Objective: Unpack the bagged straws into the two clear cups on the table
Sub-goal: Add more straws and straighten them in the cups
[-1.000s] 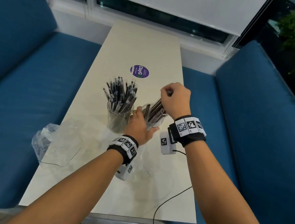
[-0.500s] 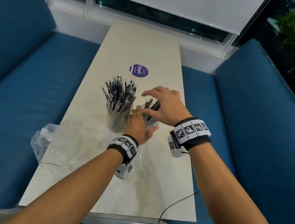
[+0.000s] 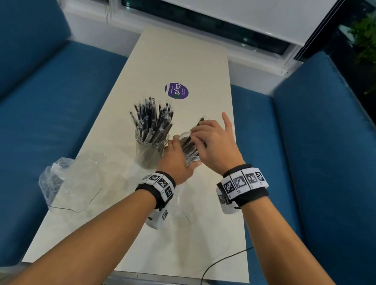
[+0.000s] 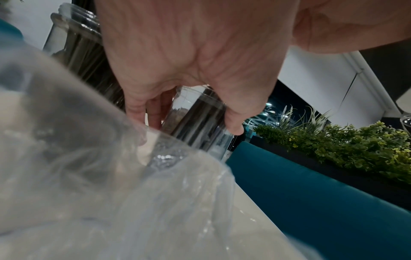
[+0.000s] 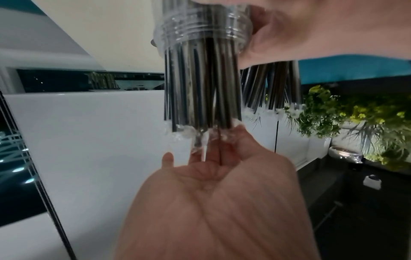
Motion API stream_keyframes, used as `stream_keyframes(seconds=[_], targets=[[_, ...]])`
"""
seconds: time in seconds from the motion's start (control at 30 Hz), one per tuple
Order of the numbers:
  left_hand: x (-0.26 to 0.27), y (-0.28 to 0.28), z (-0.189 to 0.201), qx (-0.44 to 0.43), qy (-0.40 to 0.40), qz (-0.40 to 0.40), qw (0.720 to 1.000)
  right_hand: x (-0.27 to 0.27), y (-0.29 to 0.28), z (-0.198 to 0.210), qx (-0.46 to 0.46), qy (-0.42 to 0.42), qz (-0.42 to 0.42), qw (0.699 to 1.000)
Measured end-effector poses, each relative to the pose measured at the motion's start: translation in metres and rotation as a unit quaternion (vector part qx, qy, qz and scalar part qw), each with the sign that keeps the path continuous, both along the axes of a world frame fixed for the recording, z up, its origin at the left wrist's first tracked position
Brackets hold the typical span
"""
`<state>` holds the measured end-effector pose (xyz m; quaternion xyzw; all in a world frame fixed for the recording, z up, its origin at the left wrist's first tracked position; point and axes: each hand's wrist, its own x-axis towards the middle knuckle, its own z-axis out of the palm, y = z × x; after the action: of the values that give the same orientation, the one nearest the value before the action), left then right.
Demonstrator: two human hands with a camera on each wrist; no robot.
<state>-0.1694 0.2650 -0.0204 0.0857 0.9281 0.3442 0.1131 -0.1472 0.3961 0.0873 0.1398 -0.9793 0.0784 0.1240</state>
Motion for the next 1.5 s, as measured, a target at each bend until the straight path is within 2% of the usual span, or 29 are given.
stream_keyframes(seconds=[0.03,0.1,0.2,0.27,0.37,0.43,0.53,0.63,0.73,0.83,0.9,1.0,1.1,1.2,1.23,1.37,1.5], targets=[[-0.001,0.0,-0.002,-0.002,-0.001,0.0,1.0,0.003,0.001,-0.001,-0.005,0.002,0.002,1.0],[-0.001,0.0,-0.004,-0.005,0.001,0.001,1.0,0.007,0.003,0.002,-0.083,0.025,-0.007,0.996],[0.0,0.0,-0.003,-0.004,0.004,0.002,1.0,0.01,0.004,0.006,-0.169,0.096,-0.037,0.98],[0.0,-0.001,-0.003,-0.002,-0.001,-0.003,1.0,0.012,0.002,0.004,-0.158,0.098,-0.048,0.981],[-0.002,-0.002,-0.005,0.007,0.005,-0.005,1.0,0.015,-0.002,-0.006,-0.07,0.046,-0.03,0.996],[-0.003,-0.002,-0.008,0.013,0.009,0.001,1.0,0.016,-0.003,-0.014,-0.041,0.061,-0.024,0.997],[-0.002,-0.002,-0.005,0.012,0.009,-0.005,1.0,0.017,-0.004,-0.015,-0.096,0.106,-0.04,0.989],[-0.001,-0.002,-0.004,0.004,0.011,-0.004,1.0,0.01,-0.007,-0.002,-0.176,0.151,-0.098,0.968],[0.0,-0.002,-0.004,0.01,0.016,-0.002,1.0,-0.014,-0.006,0.009,-0.231,0.068,-0.136,0.961],[-0.001,-0.002,-0.004,0.017,0.019,0.002,1.0,-0.04,-0.005,0.017,-0.216,-0.076,-0.148,0.962],[-0.001,-0.002,-0.005,0.022,0.02,0.009,1.0,-0.05,-0.007,0.018,-0.199,-0.131,-0.17,0.956],[-0.001,-0.002,-0.005,0.016,0.023,0.01,1.0,-0.047,-0.007,0.023,-0.205,-0.096,-0.184,0.957],[-0.002,-0.001,-0.003,0.012,0.017,0.007,1.0,-0.034,-0.005,0.031,-0.188,-0.042,-0.154,0.969],[-0.001,-0.002,-0.005,0.008,0.012,0.003,1.0,-0.025,-0.007,0.025,-0.087,-0.092,-0.136,0.983],[-0.002,-0.002,-0.005,0.005,0.013,0.0,1.0,-0.023,-0.006,0.024,-0.086,-0.107,-0.142,0.98],[-0.001,-0.001,-0.004,-0.004,0.009,0.002,1.0,-0.015,0.002,0.029,-0.242,-0.074,-0.162,0.954],[0.0,-0.001,-0.001,0.009,0.003,0.004,1.0,-0.005,0.006,0.032,-0.3,-0.051,-0.169,0.938]])
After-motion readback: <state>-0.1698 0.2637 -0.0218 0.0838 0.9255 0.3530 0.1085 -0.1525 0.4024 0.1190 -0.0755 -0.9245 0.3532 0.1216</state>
